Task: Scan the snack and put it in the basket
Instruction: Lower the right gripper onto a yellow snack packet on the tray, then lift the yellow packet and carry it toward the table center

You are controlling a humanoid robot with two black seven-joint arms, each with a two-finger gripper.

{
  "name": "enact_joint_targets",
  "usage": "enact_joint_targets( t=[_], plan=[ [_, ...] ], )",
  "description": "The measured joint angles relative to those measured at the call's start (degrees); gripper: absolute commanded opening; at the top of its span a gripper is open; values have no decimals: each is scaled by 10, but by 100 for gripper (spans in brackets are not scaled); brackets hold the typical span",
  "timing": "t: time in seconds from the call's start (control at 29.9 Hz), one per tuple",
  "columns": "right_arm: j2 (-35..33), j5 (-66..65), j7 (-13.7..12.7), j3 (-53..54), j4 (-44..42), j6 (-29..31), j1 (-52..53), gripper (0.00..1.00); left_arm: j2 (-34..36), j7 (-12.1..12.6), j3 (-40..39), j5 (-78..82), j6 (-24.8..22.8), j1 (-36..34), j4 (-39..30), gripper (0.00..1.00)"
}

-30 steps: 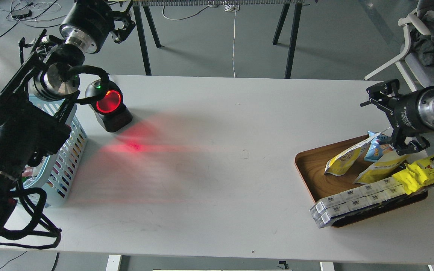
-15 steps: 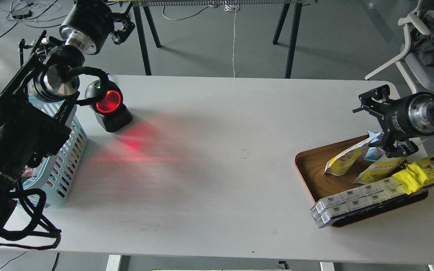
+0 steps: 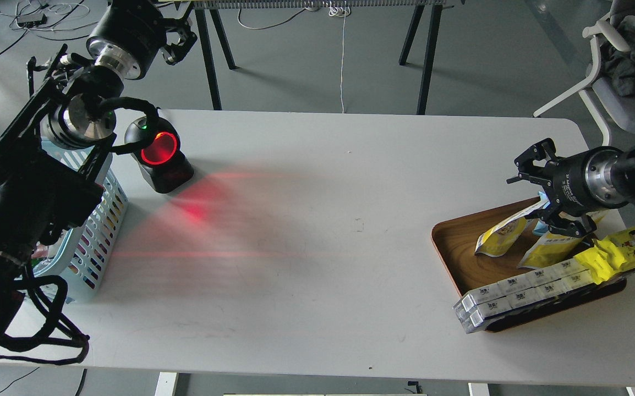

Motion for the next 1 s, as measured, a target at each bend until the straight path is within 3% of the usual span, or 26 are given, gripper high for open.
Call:
enact_joint_targets(
  t=[0.1, 0.27, 1.0],
  plan=[
    [0, -12, 0, 6, 0, -4, -9, 22, 0, 0, 0, 0, 0, 0, 0, 100],
    [-1, -15, 0, 24, 2, -6, -22, 6, 0, 0, 0, 0, 0, 1, 1, 100],
    [-19, -17, 0, 126, 12, -9, -13, 0, 2, -1, 1, 1, 0, 1, 4, 100]
  ],
)
